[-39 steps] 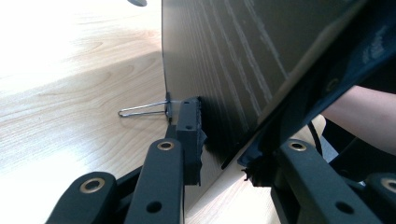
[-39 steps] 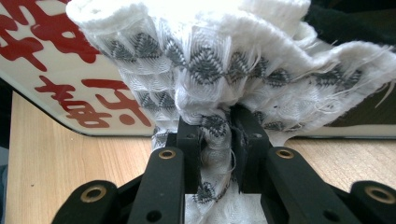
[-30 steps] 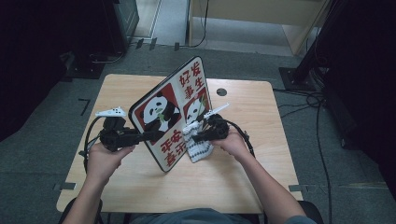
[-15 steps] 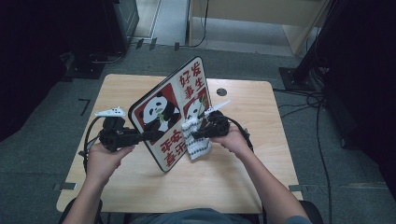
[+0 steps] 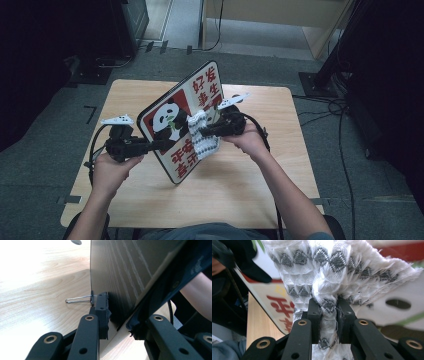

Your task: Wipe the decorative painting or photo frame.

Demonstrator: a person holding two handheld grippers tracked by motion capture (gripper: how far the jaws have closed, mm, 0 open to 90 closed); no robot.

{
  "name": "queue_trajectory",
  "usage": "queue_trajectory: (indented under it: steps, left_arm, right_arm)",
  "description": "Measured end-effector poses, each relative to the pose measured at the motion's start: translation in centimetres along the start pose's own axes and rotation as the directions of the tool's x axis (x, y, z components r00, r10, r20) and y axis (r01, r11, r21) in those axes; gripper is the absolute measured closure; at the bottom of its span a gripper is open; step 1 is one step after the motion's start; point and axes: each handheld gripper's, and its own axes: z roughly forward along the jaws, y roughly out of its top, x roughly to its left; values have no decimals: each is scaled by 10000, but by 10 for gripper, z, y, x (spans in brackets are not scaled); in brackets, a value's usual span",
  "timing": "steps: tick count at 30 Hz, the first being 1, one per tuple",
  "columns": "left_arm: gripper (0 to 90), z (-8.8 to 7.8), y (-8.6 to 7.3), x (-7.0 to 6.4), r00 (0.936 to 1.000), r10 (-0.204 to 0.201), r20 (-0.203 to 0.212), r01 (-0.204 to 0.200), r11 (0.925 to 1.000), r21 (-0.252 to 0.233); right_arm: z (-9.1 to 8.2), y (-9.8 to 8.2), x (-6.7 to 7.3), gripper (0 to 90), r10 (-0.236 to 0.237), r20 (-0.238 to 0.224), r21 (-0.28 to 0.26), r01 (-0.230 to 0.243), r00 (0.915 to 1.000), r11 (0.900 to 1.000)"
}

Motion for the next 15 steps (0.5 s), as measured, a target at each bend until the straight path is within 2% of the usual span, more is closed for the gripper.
queue_trajectory:
  steps: [3, 6, 15]
  left_arm:
    - [729, 0, 0, 0, 10000, -9, 1, 9, 10000, 7]
    - [729, 0, 0, 0, 10000, -14, 8, 14, 10000, 2]
    - [728, 0, 0, 1, 10000, -27, 38, 27, 10000, 22]
  right_arm:
    - [-3, 13, 5, 773, -126, 35, -30, 126, 9999, 9999]
    - [-7, 29, 9, 772, -158, -97, -298, 155, 9998, 9994]
    - [-19, 73, 24, 772, -880, -22, -461, 878, 9961, 9951]
